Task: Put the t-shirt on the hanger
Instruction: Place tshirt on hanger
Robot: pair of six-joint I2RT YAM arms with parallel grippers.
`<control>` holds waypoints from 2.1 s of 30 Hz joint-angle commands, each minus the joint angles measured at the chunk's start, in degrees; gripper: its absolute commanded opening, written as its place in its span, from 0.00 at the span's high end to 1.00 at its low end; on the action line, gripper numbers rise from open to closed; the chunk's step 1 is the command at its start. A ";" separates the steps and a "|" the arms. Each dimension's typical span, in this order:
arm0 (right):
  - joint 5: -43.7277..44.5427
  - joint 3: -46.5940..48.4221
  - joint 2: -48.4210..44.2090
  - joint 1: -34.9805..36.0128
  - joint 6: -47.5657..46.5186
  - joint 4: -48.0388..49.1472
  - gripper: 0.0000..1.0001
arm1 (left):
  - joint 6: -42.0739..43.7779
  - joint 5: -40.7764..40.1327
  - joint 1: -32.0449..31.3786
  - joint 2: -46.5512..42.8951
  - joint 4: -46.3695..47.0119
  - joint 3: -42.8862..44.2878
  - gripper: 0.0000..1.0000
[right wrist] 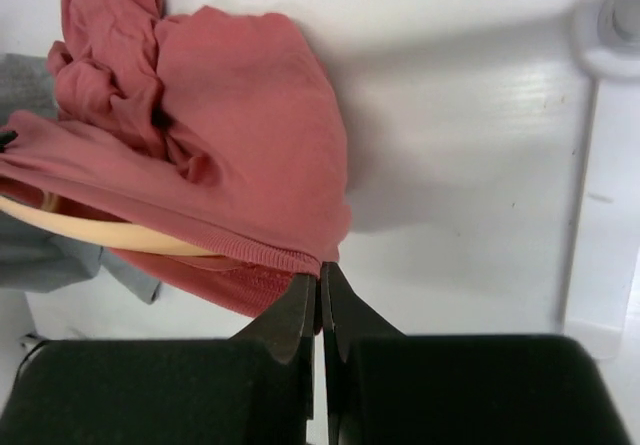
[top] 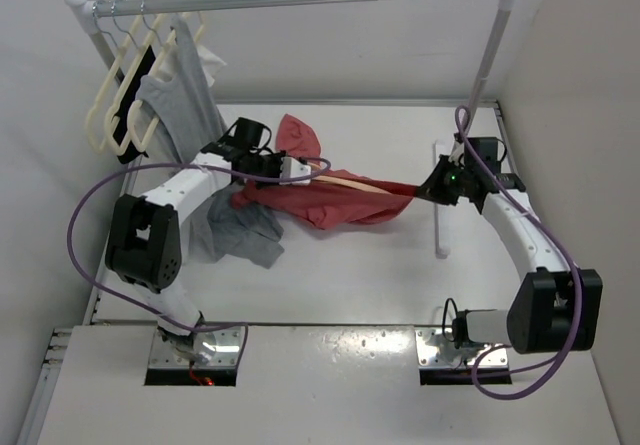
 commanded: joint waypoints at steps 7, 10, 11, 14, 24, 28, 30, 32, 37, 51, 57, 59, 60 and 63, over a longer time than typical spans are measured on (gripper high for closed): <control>-1.25 4.58 2.26 0.01 -9.84 2.08 1.00 | -1.18 -12.21 -2.10 -0.53 -2.49 6.03 1.00; -6.09 6.06 3.40 2.29 -10.98 4.02 1.00 | -0.58 -11.68 -5.26 -0.53 -3.11 7.10 1.00; -7.67 7.12 4.97 2.30 -11.69 4.63 1.00 | 0.12 -11.68 -7.18 -0.53 -3.63 7.62 1.00; -9.52 11.77 6.82 4.57 -14.05 4.64 1.00 | 3.29 -12.29 -9.57 -1.05 -4.95 7.11 1.00; -16.03 16.36 10.16 10.11 -20.91 0.59 1.00 | 4.80 -9.06 -13.26 -1.06 -5.48 8.50 1.00; -16.82 14.95 10.17 10.12 -23.72 -2.74 0.73 | -0.48 -5.88 -13.26 0.09 -5.48 14.38 1.00; -15.94 14.95 10.78 10.12 -25.22 -6.69 0.51 | -1.01 -5.26 -13.26 0.09 -5.48 15.18 1.00; -15.94 17.40 11.31 10.12 -27.42 -9.59 0.31 | -1.01 -4.21 -13.26 0.09 -5.48 15.19 1.00; -20.15 22.42 9.56 10.64 -29.89 -8.82 0.29 | -3.38 -1.93 -13.26 1.93 -4.08 17.12 1.00; -21.04 18.56 9.54 12.40 -37.36 -5.83 0.23 | -7.07 9.67 -12.21 3.25 -4.08 22.21 1.00; -16.66 12.05 10.69 13.55 -33.41 6.64 0.21 | -9.44 13.19 -11.68 3.17 -4.08 22.22 1.00; -16.65 11.18 11.40 13.55 -31.12 11.46 0.24 | -10.23 14.33 -11.16 3.16 -4.08 22.22 1.00; -17.17 10.47 11.92 13.55 -30.25 12.97 0.27 | -10.76 14.34 -10.63 3.16 -4.08 22.22 1.00; -19.28 10.47 12.54 13.55 -26.64 16.15 0.67 | -13.30 16.36 -9.23 3.16 -4.08 22.22 1.00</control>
